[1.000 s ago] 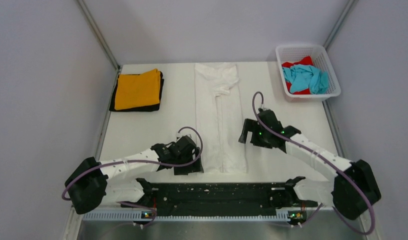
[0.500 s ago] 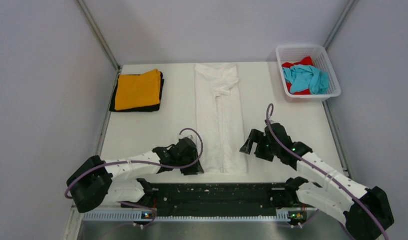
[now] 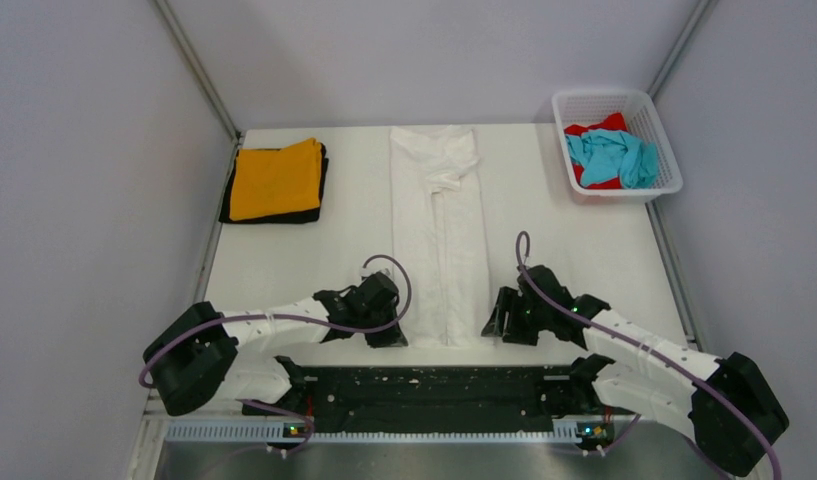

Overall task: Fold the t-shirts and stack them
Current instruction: Grab the bottom of the folded rectangular tshirt with both arms, then fold the folded rectangular tshirt in 1/3 of the way

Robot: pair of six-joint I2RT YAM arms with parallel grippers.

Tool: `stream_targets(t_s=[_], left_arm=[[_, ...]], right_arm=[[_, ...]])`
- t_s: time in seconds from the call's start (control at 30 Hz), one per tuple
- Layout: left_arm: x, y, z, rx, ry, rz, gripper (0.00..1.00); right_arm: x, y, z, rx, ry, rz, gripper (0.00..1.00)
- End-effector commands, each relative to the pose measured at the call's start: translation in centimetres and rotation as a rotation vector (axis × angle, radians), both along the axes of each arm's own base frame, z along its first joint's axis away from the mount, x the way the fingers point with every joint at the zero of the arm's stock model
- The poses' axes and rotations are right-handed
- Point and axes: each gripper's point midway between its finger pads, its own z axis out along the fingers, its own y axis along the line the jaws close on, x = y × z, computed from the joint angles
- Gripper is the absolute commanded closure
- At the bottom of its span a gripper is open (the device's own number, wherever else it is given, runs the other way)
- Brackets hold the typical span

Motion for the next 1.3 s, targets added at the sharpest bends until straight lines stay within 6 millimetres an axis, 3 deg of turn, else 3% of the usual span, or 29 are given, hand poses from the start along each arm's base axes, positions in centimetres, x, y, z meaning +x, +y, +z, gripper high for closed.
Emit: stream_targets(t_s=[0.0,0.1,0.23,0.33,0.53,0.63,0.8,1.07,1.27], left_arm=[[-0.2,1.6,-1.2,0.063,0.003,0.034,1.0],[-0.5,1.4,-0.7,0.032,0.003,0.038,1.0],[-1.5,1.3,0.0,-0.013,0.007,0.042,1.0],[-1.6,1.2,0.8,-0.047,-0.003,0.047,1.0],[0.9,-0.9,5.2,-0.1,-0.124,0.01,1.0],[3.8,-0.8,6.9,-0.038,-0.205,0.044,1.0],[10.4,-0.8,9.1,-0.041,-0.254,0.115,1.0],[19.7,-0.3,10.9,-0.039,-0.301,0.168,1.0],[24.7,-0.3,10.9,-0.036,-0.299,0.173,1.0]], right_arm=[[-0.7,1.0,-0.9,0.017,0.023,0.036,0.71],[-1.5,1.2,-1.0,0.019,0.039,0.067,0.99],[-2.5,0.9,-0.4,0.027,0.045,0.081,1.0],[-2.3,1.4,1.1,0.079,0.003,0.089,1.0],[0.0,3.7,5.0,0.165,-0.1,0.107,1.0],[2.6,4.4,6.4,0.138,-0.148,0.089,1.0],[8.4,5.2,8.4,0.202,-0.183,0.037,1.0],[18.5,4.4,10.4,0.202,-0.275,-0.054,1.0],[24.0,2.8,11.0,0.17,-0.31,-0.109,1.0]])
